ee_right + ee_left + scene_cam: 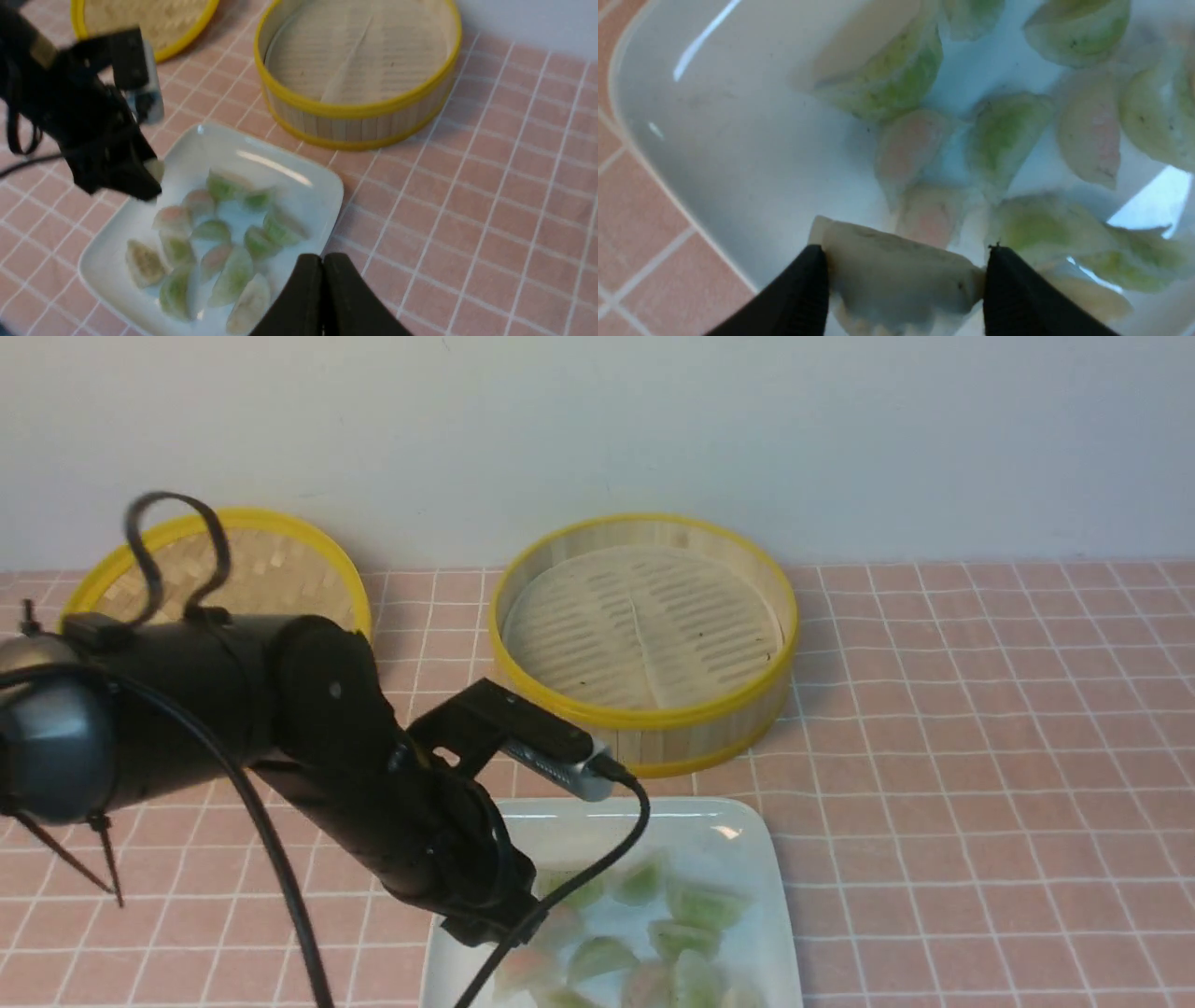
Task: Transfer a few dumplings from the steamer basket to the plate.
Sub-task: Use the left arm to put the dumpling into the plate
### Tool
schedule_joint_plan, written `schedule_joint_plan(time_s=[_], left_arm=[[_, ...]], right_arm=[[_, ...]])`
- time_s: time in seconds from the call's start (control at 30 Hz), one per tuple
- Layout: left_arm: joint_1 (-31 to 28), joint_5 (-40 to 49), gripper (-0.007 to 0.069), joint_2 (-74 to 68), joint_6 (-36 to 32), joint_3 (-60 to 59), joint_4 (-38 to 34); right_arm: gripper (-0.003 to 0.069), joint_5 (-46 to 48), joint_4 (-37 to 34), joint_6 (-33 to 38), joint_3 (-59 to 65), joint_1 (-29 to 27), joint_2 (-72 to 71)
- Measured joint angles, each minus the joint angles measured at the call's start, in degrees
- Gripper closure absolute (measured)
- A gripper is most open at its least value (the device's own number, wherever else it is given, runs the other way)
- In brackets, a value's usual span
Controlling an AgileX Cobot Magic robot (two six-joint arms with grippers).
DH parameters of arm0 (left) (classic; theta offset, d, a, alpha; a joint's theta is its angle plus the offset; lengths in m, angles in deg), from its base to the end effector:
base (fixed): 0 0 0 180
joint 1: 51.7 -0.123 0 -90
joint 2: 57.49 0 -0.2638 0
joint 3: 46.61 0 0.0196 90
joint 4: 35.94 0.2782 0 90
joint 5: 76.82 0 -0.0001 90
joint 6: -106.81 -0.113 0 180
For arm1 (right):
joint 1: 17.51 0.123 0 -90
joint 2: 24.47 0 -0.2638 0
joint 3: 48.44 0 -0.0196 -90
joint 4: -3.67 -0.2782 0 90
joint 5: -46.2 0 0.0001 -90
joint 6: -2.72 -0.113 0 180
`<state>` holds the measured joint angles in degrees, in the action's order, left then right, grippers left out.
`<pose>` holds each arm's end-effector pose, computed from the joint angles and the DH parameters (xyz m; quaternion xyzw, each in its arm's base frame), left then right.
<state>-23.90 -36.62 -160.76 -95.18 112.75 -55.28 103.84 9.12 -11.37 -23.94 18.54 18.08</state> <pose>0.2855 -0.1779 0.1355 0.3093 0.9328 -0.1319 0.1297 0.1241 0.0791 0.3639 -0.1723 0.8678 0.1535 0.4400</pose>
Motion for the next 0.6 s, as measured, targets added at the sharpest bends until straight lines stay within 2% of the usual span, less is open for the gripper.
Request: schedule_joint_plan(time_s=[0.13,0.3,0.43,0.5,0.6], left_arm=[[0.11,-3.7,0.0242,-4.02,0.81,0.0,-0.13],[0.11,-6.15,0.0193,-5.43,2.04,0.3,-0.13],[-0.11,-3.3,0.018,-4.69,4.07,3.75,0.46],[-0.34,-1.58,0.0193,-4.07,5.42,4.94,1.57],[-0.98,6.51,0.0314,-0.89,11.47,9.27,6.85]], right_arm=[[0.0673,-0.77,5.23,-2.15,0.0,0.0,-6.85],[0.0673,-0.96,6.05,-1.33,0.06,0.0,-14.33],[0.0673,-2.08,6.22,0.4,2.17,0.0,-20.56],[0.0673,-3.06,6.22,0.52,3.61,0.0,-23.09],[0.0673,-7.67,6.1,0.63,8.55,0.0,-30.3]])
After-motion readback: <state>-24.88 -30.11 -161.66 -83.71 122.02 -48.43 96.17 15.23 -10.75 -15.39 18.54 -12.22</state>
